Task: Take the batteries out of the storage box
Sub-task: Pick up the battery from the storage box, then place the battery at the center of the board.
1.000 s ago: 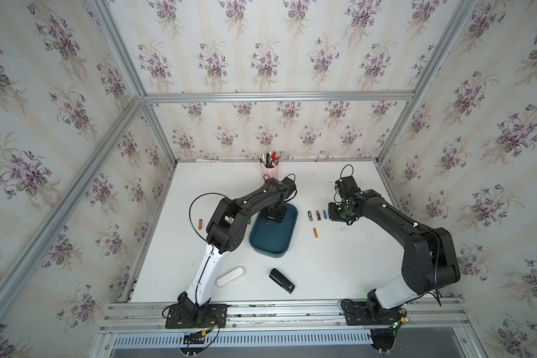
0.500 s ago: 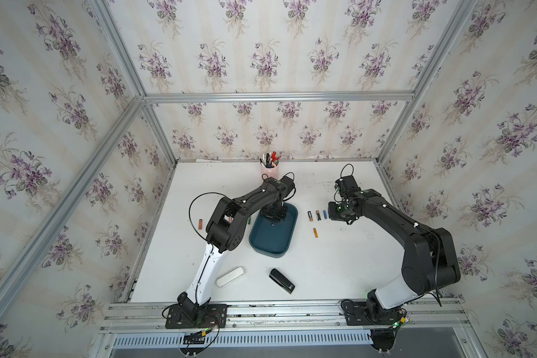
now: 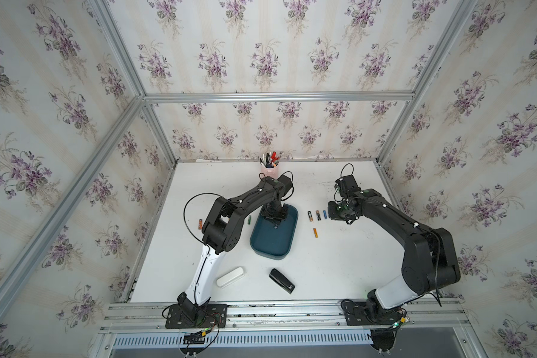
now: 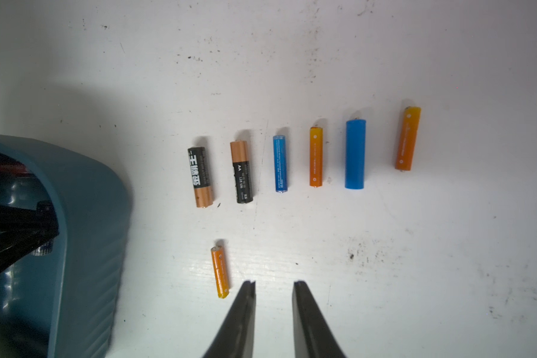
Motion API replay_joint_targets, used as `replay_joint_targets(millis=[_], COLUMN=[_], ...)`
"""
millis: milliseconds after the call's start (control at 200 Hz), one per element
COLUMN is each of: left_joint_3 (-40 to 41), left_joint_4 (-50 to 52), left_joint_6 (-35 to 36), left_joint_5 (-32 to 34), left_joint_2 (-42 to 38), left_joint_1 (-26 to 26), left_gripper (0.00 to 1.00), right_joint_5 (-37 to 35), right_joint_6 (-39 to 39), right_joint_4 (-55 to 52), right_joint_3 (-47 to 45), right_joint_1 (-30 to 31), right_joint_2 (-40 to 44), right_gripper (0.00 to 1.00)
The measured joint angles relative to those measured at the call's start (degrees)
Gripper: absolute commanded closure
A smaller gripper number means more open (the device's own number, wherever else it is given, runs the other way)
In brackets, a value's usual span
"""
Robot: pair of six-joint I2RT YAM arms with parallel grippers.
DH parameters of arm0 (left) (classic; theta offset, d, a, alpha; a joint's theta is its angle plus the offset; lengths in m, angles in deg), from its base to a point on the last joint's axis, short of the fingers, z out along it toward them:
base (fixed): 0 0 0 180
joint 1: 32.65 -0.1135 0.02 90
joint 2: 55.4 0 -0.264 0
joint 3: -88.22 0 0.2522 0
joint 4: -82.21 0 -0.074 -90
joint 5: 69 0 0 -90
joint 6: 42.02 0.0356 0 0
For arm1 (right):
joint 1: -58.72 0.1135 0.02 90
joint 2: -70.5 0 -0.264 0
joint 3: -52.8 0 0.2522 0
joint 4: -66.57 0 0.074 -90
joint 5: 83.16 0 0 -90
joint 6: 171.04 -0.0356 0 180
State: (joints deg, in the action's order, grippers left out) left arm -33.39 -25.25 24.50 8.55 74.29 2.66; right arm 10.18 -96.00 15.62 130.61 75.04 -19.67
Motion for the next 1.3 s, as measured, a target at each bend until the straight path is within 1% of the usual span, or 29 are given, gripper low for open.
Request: replay_joint_targets(millis=[175,375,619,789,944,1094,1299], left_joint_3=[-0.2,1.9,9.9,17.9,24.2,28.9,33.0], left_joint_4=[0.0,0.1,0.1,-0.3,-0.8,-1.5,-3.1], left_joint_6=[-0.5,-0.5,-0.2,0.6,1.0,1.1,1.0], left_joint_5=[-1.5,-2.0,-1.2,-0.8,0.0,0.0,-0.2], left_joint_2=[-4.0,-9.7,-18.6,-24.8,-29.0,-31.0,-32.4], left_joint_1=[-1.0,-3.1,-8.0,-11.8,-14.3,-14.8,-14.9], left_gripper=[0.84,0.84,0.84,0.84,0.83,0.82,0.82], right_joint_5=[1.2,2.3,4.9,6.5,6.4,6.0,2.3], right_joint_6=[-0.6,-2.1,-4.6,-5.9,-6.3,-5.6,-3.4], right_joint_4=[0.0,0.0,0.1,1.0,1.3,0.8,-1.0], right_joint_3=[1.0,5.0,13.2,16.8,18.5,21.2,23.5], right_joint_1=[1.4,6.1,13.8,19.4,20.7,20.9,20.1], right_joint_2=[0.0,-2.9,-7.6,-12.2,-17.0,-21.6,-24.6], right_gripper=[0.73,0.73,0.73,0.72,0.72,0.72,0.71])
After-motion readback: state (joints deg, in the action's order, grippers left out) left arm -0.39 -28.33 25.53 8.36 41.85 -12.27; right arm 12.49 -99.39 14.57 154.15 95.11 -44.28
